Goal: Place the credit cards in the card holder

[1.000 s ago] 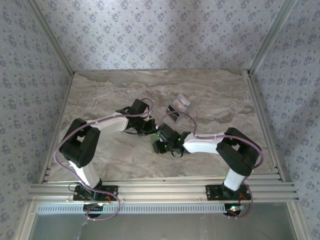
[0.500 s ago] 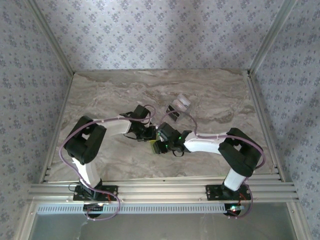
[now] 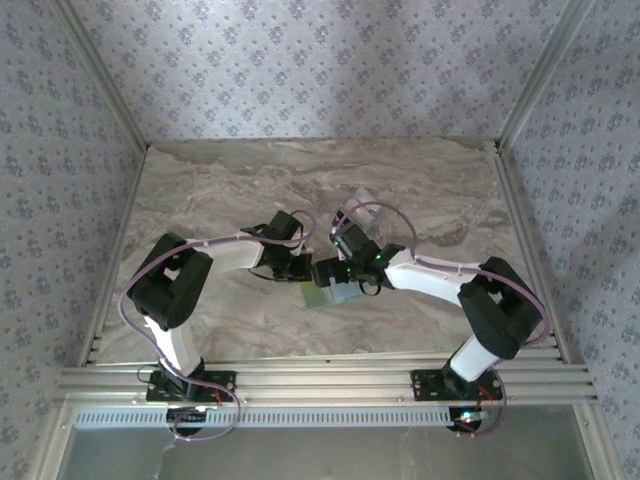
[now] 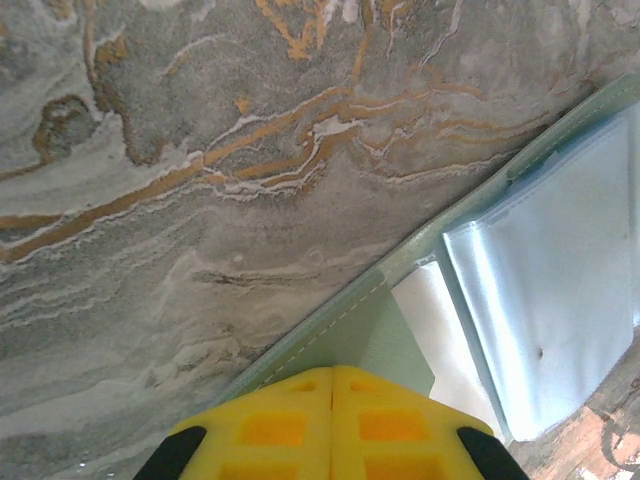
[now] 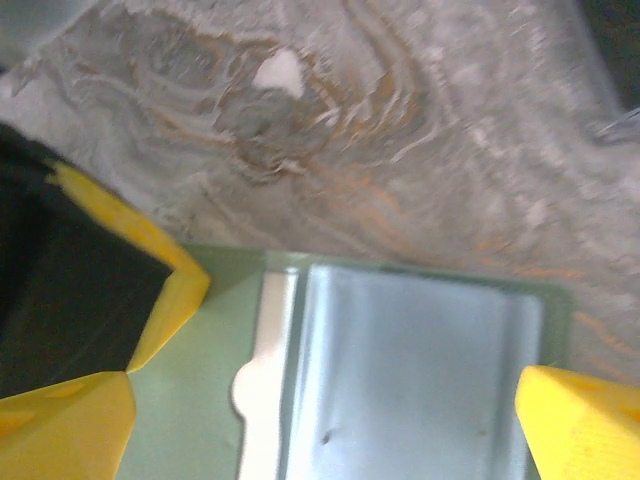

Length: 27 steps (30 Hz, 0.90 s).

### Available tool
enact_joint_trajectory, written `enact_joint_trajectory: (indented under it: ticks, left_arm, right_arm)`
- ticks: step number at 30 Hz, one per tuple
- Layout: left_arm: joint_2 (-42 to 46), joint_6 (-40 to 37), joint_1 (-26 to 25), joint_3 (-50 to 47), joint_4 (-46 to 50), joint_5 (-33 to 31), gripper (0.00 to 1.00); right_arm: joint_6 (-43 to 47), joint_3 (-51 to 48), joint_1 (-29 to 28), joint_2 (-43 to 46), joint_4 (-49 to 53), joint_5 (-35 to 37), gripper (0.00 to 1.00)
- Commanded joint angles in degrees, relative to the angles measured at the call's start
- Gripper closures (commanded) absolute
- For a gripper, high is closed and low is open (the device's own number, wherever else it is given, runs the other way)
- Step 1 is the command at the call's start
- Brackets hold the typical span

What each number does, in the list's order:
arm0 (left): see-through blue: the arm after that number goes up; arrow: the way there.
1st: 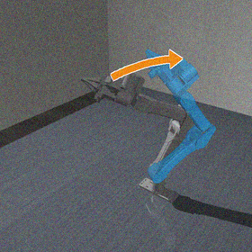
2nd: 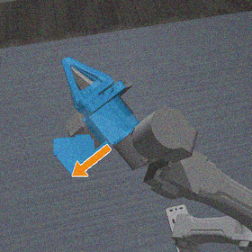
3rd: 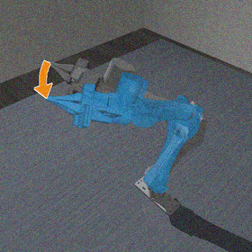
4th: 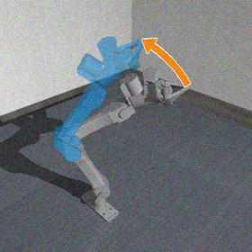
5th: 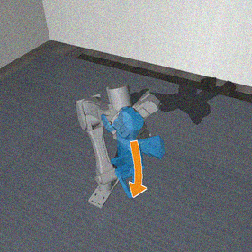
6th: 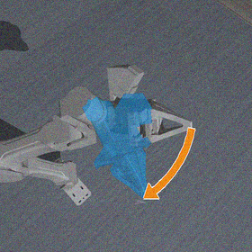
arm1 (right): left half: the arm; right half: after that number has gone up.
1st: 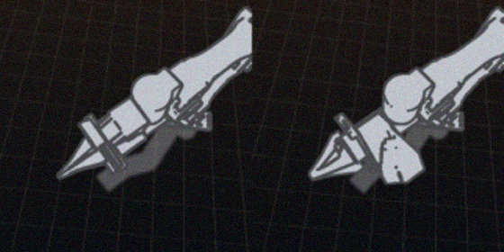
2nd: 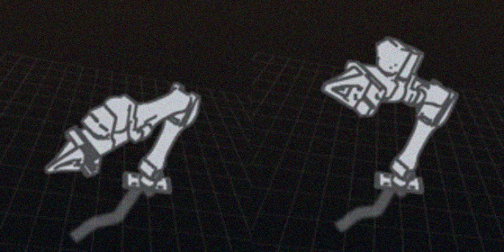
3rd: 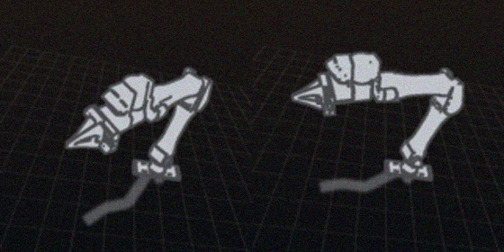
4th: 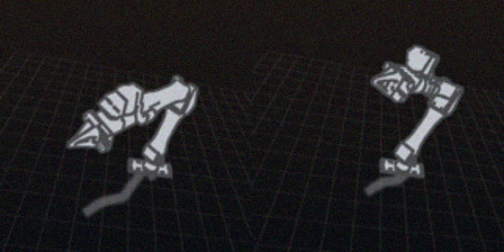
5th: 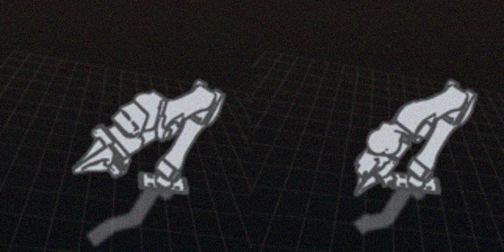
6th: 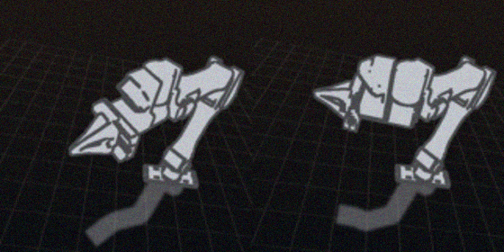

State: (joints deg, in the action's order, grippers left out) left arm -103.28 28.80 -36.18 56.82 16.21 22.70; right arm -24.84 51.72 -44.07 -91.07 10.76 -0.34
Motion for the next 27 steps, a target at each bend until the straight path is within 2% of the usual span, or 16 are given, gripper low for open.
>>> enact_joint_trajectory:
  ticks: [1, 4, 6, 11, 13, 18, 27]
  left_arm:
    - [-2.88, -1.81, -0.74, -2.17, 3.21, -5.39, 0.94]
    - [-2.71, -1.9, -0.75, -2.23, 3.35, -5.58, 0.94]
    - [-2.62, -1.99, -0.76, -2.19, 3.6, -6.12, 0.94]
    - [-2.54, -1.86, -0.74, -2.06, 3.65, -6.1, 0.94]
    - [-2.7, -1.81, -0.81, -2.08, 3.48, -6.12, 0.94]
    - [-3.24, -1.73, -0.75, -1.89, 3.54, -5.92, 0.94]
    - [-2.93, -1.64, -0.81, -2.07, 3.49, -5.87, 0.94]
  right_arm:
    - [2.37, 2.57, 1.8, 0.76, 0.96, -2.12, 0.0]
    - [2.85, 4.36, 2.92, -0.84, 3.33, -1.53, 0.02]
    - [3.05, 5.64, 2.9, -1.86, 5.57, 0.39, 0.12]
    - [4.77, 8.19, 1.59, -4.5, 8.12, 1.71, 0.56]
    - [5.42, 9.11, 1.0, -5.45, 8.81, 2.42, 0.68]
    - [5.72, 9.88, 1.22, -7.92, 9.69, 3.26, 0.7]
    - [4.8, 10.73, 1.23, -11.74, 12.15, 8.48, 0.59]
